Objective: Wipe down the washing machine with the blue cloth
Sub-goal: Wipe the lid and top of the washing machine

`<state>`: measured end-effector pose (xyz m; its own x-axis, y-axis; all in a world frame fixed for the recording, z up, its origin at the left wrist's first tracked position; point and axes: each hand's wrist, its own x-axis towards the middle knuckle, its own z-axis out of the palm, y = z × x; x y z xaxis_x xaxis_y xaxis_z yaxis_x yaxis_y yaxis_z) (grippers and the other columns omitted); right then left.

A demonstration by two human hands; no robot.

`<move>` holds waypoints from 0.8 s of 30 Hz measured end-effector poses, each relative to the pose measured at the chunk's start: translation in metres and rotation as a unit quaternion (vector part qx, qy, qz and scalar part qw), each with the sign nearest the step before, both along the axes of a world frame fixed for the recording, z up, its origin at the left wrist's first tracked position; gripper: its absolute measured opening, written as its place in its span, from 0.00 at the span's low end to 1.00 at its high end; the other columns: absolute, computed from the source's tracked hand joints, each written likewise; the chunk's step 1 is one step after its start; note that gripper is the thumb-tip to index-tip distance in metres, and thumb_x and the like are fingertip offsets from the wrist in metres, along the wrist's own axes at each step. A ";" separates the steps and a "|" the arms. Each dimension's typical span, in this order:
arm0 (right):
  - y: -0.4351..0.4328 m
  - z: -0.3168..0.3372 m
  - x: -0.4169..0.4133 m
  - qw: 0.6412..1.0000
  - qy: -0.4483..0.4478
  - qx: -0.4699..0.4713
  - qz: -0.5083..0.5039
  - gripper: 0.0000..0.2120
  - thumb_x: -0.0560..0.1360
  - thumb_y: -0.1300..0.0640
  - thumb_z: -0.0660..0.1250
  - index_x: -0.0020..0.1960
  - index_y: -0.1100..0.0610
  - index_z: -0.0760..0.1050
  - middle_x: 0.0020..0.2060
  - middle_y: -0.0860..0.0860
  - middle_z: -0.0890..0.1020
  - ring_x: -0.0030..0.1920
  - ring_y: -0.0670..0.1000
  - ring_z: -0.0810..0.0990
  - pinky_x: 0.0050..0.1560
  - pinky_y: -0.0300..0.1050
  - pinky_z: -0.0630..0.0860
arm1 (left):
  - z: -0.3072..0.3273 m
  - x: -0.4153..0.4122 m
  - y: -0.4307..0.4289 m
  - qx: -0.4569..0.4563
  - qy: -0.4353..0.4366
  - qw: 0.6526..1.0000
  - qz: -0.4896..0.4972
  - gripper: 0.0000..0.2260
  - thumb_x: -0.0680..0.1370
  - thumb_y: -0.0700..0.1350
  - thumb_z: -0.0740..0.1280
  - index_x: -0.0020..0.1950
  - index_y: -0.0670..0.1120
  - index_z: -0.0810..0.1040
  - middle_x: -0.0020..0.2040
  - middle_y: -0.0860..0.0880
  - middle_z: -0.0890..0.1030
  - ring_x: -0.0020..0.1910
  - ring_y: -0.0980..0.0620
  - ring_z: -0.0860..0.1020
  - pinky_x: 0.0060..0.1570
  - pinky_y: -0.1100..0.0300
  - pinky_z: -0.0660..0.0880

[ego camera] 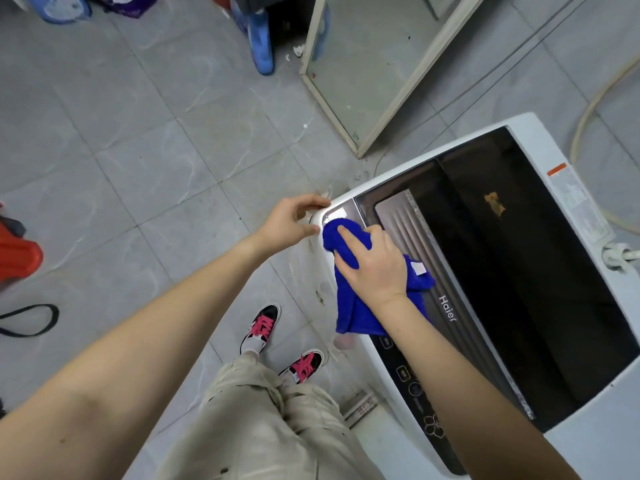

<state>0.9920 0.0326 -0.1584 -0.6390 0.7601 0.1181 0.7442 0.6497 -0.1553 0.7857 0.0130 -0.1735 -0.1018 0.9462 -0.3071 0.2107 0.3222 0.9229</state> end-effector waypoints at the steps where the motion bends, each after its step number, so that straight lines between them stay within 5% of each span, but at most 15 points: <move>1: 0.012 0.003 -0.002 1.000 0.004 -0.004 0.004 0.22 0.71 0.50 0.75 0.64 0.53 0.79 0.44 0.57 0.77 0.41 0.56 0.77 0.32 0.44 0.73 | 0.000 -0.001 0.002 -0.002 -0.003 1.000 0.002 0.21 0.74 0.32 0.73 0.64 0.45 0.78 0.62 0.52 0.79 0.64 0.54 0.76 0.67 0.61 0.68; 8: 0.127 0.030 0.010 0.959 0.080 -0.050 -0.266 0.21 0.78 0.45 0.65 0.70 0.48 0.75 0.55 0.58 0.73 0.52 0.59 0.77 0.50 0.51 0.75 | 0.003 0.001 0.010 -0.007 0.023 1.000 0.015 0.18 0.71 0.34 0.75 0.58 0.49 0.80 0.59 0.52 0.81 0.59 0.55 0.79 0.64 0.58 0.70; 10: 0.119 0.033 0.005 0.966 0.077 -0.040 -0.244 0.21 0.78 0.46 0.66 0.69 0.49 0.76 0.55 0.58 0.74 0.52 0.59 0.76 0.48 0.50 0.75 | 0.005 0.003 0.011 -0.002 0.042 0.999 0.016 0.17 0.72 0.35 0.75 0.59 0.48 0.81 0.59 0.50 0.81 0.59 0.55 0.79 0.62 0.61 0.71; 13: 0.082 0.024 0.007 0.998 0.024 0.011 -0.060 0.19 0.75 0.49 0.72 0.65 0.52 0.79 0.46 0.59 0.75 0.44 0.60 0.76 0.35 0.46 0.71 | 0.006 0.010 0.014 0.013 0.086 0.996 0.020 0.16 0.73 0.37 0.73 0.60 0.47 0.80 0.58 0.51 0.79 0.56 0.54 0.78 0.60 0.64 0.71; 16: 0.092 0.022 0.022 1.000 -0.004 -0.001 0.020 0.20 0.75 0.50 0.73 0.65 0.54 0.79 0.44 0.58 0.75 0.42 0.59 0.76 0.32 0.46 0.71 | 0.008 0.017 0.023 0.030 0.126 0.991 0.015 0.14 0.75 0.39 0.71 0.61 0.46 0.80 0.55 0.51 0.77 0.54 0.53 0.77 0.50 0.77 0.67; 21: 0.165 0.035 0.037 0.971 0.062 -0.036 -0.229 0.21 0.80 0.46 0.64 0.71 0.50 0.73 0.54 0.57 0.74 0.52 0.56 0.76 0.48 0.52 0.78 | 0.012 0.031 0.049 0.052 0.167 0.983 -0.045 0.19 0.74 0.50 0.65 0.64 0.48 0.78 0.57 0.49 0.76 0.55 0.52 0.75 0.51 0.64 0.67; 24: 0.158 0.038 0.034 0.965 0.066 -0.042 -0.251 0.22 0.80 0.45 0.63 0.72 0.49 0.72 0.57 0.56 0.73 0.52 0.54 0.76 0.49 0.50 0.79 | 0.013 0.039 0.062 0.059 0.176 0.981 -0.056 0.18 0.78 0.47 0.66 0.67 0.47 0.77 0.58 0.48 0.75 0.58 0.50 0.75 0.53 0.63 0.65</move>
<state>1.0262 0.1907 -0.1202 -0.1714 0.9803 0.0978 0.9317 0.1935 -0.3075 0.8250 0.0747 -0.1606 -0.0754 0.9844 -0.1587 0.5502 0.1738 0.8167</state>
